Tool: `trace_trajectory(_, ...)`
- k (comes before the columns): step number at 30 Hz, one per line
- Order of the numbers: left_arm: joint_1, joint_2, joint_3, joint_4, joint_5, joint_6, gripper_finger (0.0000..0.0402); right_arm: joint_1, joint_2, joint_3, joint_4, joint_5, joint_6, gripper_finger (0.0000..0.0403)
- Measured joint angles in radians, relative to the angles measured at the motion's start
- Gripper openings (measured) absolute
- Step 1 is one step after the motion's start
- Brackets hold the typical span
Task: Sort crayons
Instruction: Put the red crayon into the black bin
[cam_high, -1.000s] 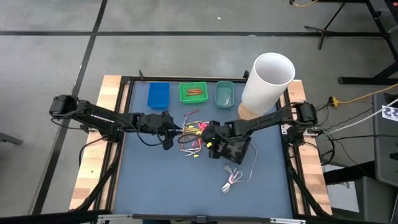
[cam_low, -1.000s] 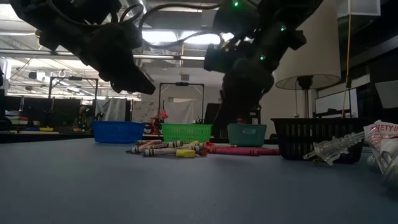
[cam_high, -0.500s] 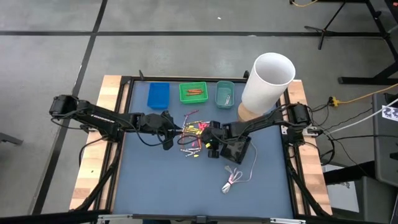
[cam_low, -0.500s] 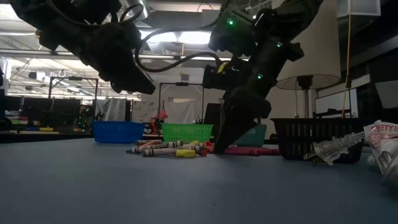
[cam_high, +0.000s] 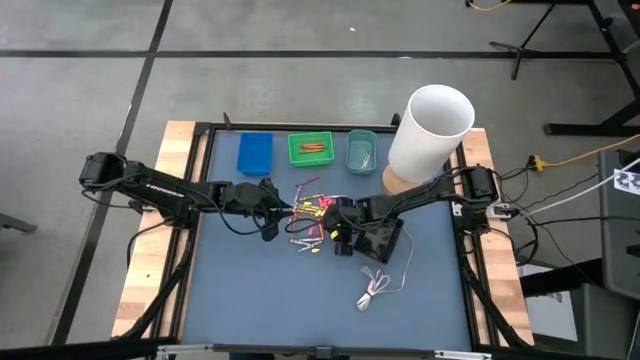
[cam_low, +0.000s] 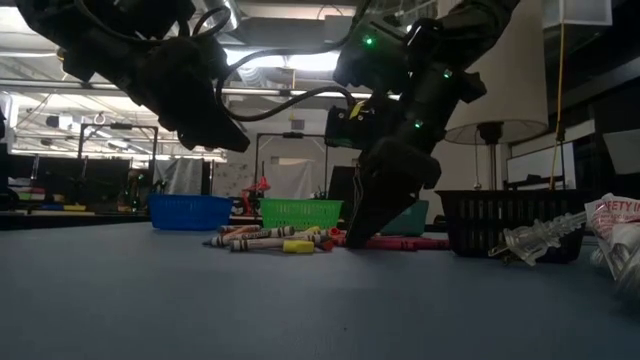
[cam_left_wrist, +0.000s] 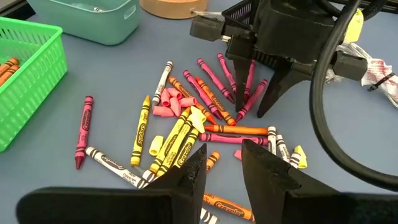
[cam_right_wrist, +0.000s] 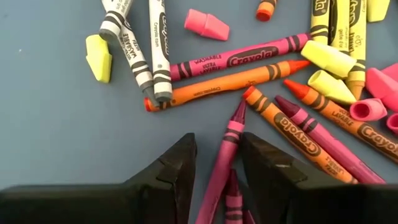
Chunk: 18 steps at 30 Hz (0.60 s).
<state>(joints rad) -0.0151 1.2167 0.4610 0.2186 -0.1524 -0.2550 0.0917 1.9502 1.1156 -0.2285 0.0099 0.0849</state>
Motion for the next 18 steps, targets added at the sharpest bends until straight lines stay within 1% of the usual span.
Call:
trace_trajectory(4, 0.000, 0.000, 0.000, 0.000, 0.000, 0.000, 0.0086, 0.000, 0.004, 0.000, 0.000, -0.001, 0.000, 0.0122)
trace_trajectory(14, 0.000, 0.000, 0.000, 0.000, 0.000, 0.000, 0.0086, 0.000, 0.006, -0.001, -0.001, -0.002, -0.001, 0.0025)
trace_trajectory(18, 0.000, 0.000, 0.000, 0.000, 0.000, 0.000, 0.0086, 0.000, 0.007, -0.002, -0.002, -0.002, 0.000, 0.0008)
